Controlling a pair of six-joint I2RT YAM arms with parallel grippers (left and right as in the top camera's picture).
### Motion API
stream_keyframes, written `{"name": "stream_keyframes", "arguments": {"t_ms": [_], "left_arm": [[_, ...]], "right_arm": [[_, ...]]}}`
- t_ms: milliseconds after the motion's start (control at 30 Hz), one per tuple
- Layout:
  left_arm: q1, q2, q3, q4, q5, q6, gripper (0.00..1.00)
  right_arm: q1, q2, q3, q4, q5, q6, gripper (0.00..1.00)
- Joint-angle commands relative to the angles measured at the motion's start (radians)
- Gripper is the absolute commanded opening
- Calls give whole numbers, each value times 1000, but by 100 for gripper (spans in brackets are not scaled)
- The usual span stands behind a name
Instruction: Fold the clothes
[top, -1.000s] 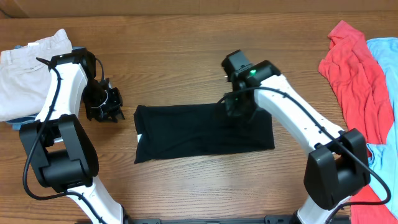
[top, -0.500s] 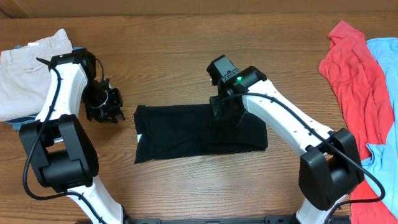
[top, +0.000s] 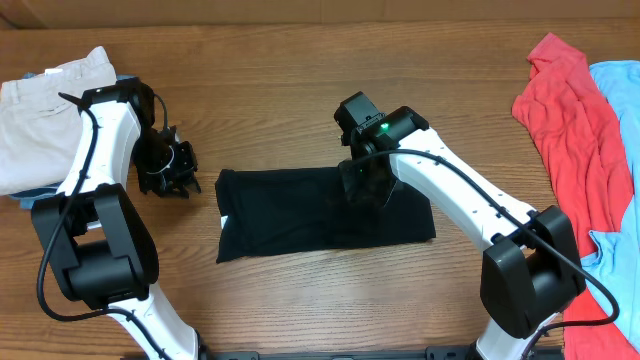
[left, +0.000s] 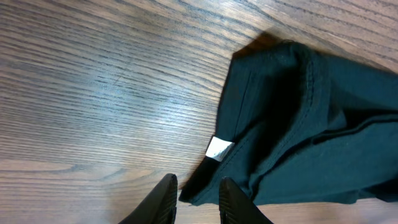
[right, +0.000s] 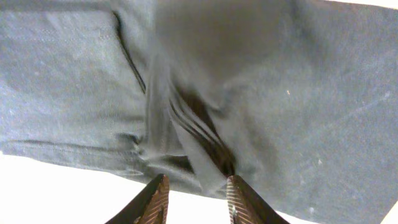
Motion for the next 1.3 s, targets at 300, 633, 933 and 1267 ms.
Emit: {"name": "stream_keyframes", "arguments": {"t_ms": [300, 633, 933, 1267], "left_arm": [[-7, -30, 18, -39, 40, -5, 34], [-44, -30, 17, -42, 45, 1, 35], [-49, -30, 17, -39, 45, 1, 36], [-49, -30, 17, -37, 45, 1, 37]], "right_arm": [[4, 1, 3, 17, 28, -10, 36], [2, 1, -70, 26, 154, 164, 22], [8, 2, -204, 148, -37, 77, 22], [18, 2, -214, 148, -298, -181, 24]]}}
